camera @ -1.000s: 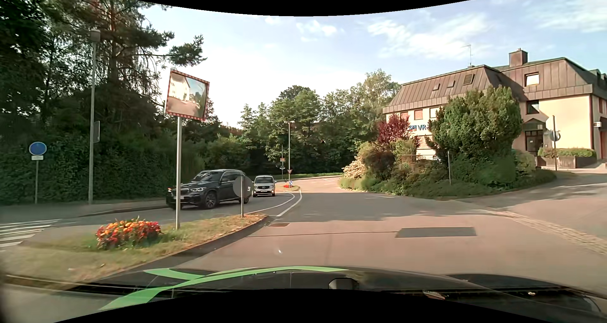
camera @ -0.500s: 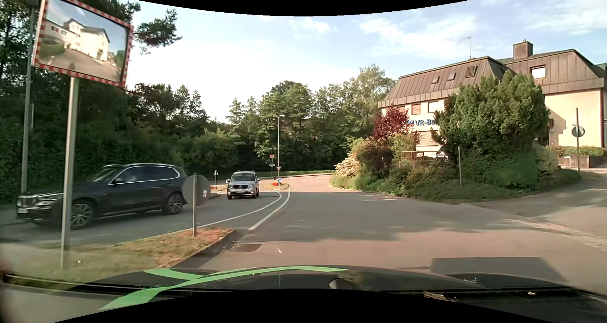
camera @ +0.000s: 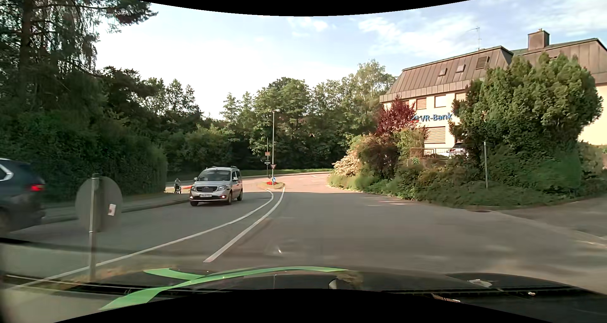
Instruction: Follow the waypoints while adhering to traffic rules and regulations
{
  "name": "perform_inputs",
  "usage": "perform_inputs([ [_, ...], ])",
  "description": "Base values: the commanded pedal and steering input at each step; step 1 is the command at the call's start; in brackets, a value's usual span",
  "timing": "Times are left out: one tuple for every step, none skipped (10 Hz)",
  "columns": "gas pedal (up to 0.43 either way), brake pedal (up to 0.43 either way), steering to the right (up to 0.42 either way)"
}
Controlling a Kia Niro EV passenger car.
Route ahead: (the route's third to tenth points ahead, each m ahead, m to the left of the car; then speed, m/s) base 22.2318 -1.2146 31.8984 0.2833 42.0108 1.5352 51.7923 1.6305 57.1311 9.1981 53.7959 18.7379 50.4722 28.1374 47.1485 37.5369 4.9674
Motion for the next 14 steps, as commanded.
perform_inputs([
  [0.039,0.000,-0.001],
  [0.039,0.000,-0.002],
  [0.039,0.000,-0.003],
  [0.039,0.000,-0.004],
  [0.039,0.000,-0.006],
  [0.039,0.000,-0.008],
  [0.039,0.000,-0.013],
  [0.039,0.000,-0.014],
  [0.039,0.000,-0.014],
  [0.039,0.000,-0.014],
  [0.039,0.000,-0.014],
  [0.039,0.000,-0.015],
  [0.039,0.000,-0.018],
  [0.039,0.000,-0.024],
])
